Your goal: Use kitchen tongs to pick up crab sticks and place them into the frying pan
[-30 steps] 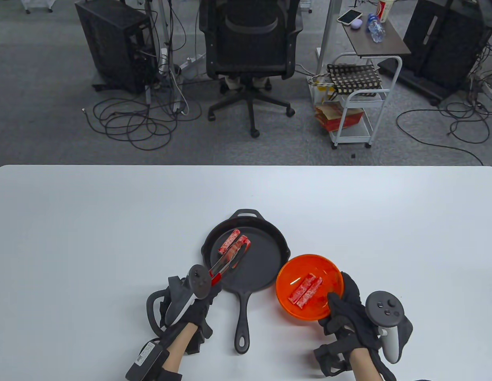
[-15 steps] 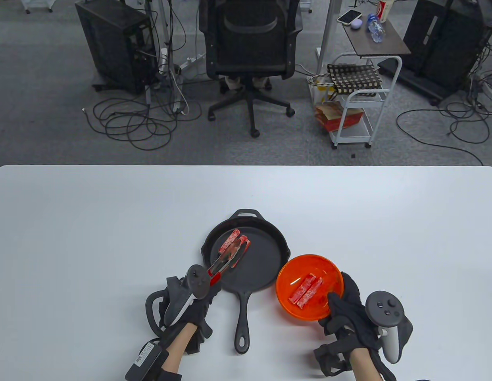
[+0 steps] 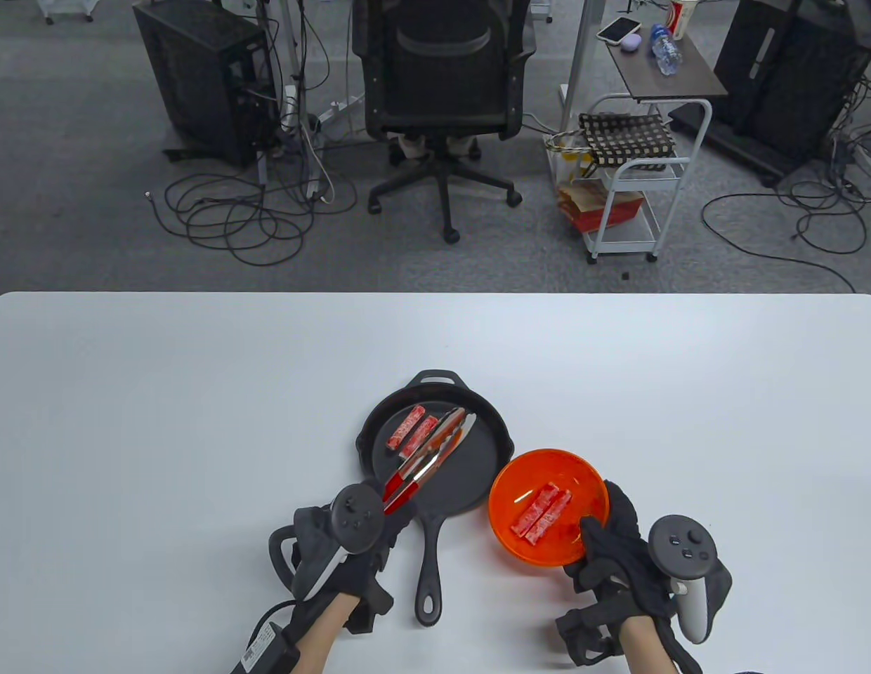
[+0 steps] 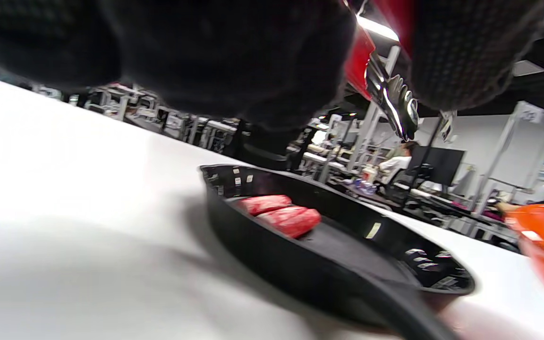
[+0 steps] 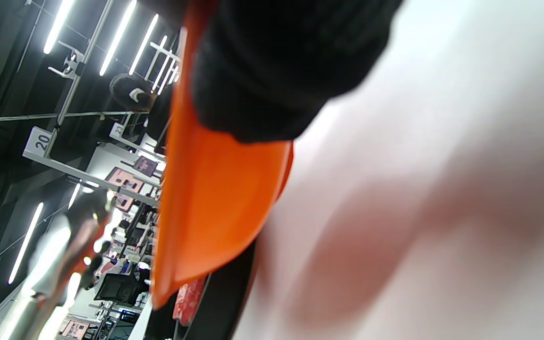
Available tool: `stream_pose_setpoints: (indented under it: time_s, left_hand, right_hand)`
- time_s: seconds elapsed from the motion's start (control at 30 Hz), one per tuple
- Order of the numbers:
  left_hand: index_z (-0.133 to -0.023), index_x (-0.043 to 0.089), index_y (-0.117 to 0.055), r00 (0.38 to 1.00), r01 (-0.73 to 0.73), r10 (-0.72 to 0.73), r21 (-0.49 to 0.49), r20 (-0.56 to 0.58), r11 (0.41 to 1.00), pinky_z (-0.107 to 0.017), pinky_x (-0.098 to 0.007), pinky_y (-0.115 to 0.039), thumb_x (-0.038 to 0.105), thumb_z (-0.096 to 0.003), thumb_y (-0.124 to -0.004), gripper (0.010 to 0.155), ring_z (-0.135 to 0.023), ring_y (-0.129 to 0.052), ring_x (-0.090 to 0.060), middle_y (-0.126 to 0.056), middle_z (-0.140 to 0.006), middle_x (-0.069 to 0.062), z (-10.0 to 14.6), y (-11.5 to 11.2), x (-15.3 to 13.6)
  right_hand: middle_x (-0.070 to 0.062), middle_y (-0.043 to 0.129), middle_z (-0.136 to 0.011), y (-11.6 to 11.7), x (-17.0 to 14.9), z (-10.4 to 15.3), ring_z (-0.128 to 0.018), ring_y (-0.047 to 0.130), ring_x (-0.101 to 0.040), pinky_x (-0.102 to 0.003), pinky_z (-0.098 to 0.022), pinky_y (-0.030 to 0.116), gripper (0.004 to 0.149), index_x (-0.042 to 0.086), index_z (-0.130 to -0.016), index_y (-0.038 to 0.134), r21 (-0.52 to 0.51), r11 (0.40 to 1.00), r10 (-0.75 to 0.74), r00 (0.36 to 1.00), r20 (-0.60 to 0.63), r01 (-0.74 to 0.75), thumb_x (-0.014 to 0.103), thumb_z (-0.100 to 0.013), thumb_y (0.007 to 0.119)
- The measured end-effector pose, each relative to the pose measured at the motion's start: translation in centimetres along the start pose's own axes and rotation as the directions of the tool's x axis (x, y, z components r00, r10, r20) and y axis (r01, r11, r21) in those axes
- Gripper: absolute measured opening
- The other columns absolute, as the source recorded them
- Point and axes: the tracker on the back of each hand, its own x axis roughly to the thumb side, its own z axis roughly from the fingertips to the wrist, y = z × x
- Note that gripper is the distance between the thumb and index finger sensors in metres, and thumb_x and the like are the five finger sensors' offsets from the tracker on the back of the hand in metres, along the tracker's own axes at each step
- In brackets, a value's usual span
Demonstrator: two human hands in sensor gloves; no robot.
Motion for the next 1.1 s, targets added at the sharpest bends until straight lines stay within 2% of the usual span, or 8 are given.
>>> stream_pose_setpoints:
  time_s: [0.23,0.37,0.67,1.1]
  left_hand:
    - [-0.085,0.013,-0.091,0.989,0.041,-0.034,-0.049,0.144,0.998,-0.022,-0.041,-0.090,0.073,-0.0384,-0.085,0.076,-0.013,-0.103,-0.011,-0.107,-0.045,0.005,1.8,-0.4,3.5]
    - [-0.085,0.013,-0.091,0.981,0.075,-0.057,-0.092,0.183,0.993,-0.022,-0.041,-0.090,0.073,-0.0386,-0.084,0.076,-0.013,-0.103,-0.011,-0.107,-0.045,0.005,2.4,-1.0,4.6]
    - [-0.085,0.012,-0.091,0.971,0.143,-0.111,-0.143,0.213,0.979,-0.022,-0.041,-0.090,0.073,-0.0388,-0.084,0.077,-0.013,-0.103,-0.011,-0.107,-0.045,0.005,2.8,-2.1,5.6]
    - [-0.085,0.011,-0.091,0.963,0.192,-0.153,-0.169,0.223,0.967,-0.021,-0.041,-0.090,0.074,-0.0390,-0.084,0.078,-0.013,-0.103,-0.011,-0.107,-0.044,0.005,3.1,-2.5,6.1]
  right_hand:
    - [-0.029,0.064,-0.102,0.0,0.0,0.0,-0.030,0.102,-0.018,-0.012,-0.013,0.094,0.064,0.007,-0.114,0.033,0.000,1.000,0.000,1.000,0.000,0.000,0.022,-0.060,0.063]
    - [-0.029,0.065,-0.102,0.0,0.0,0.0,-0.030,0.102,-0.018,-0.012,-0.013,0.094,0.064,0.007,-0.114,0.033,0.000,1.000,0.000,1.000,0.000,0.000,0.022,-0.060,0.063]
    - [-0.029,0.065,-0.102,0.0,0.0,0.0,-0.030,0.102,-0.018,-0.012,-0.013,0.094,0.064,0.007,-0.114,0.033,-0.002,1.000,0.006,1.000,0.006,-0.006,0.022,-0.059,0.063]
    - [-0.029,0.065,-0.101,0.1,0.2,0.1,-0.029,0.102,-0.018,-0.012,-0.013,0.094,0.064,0.007,-0.114,0.034,-0.013,0.999,0.035,0.999,0.025,-0.035,0.022,-0.059,0.063]
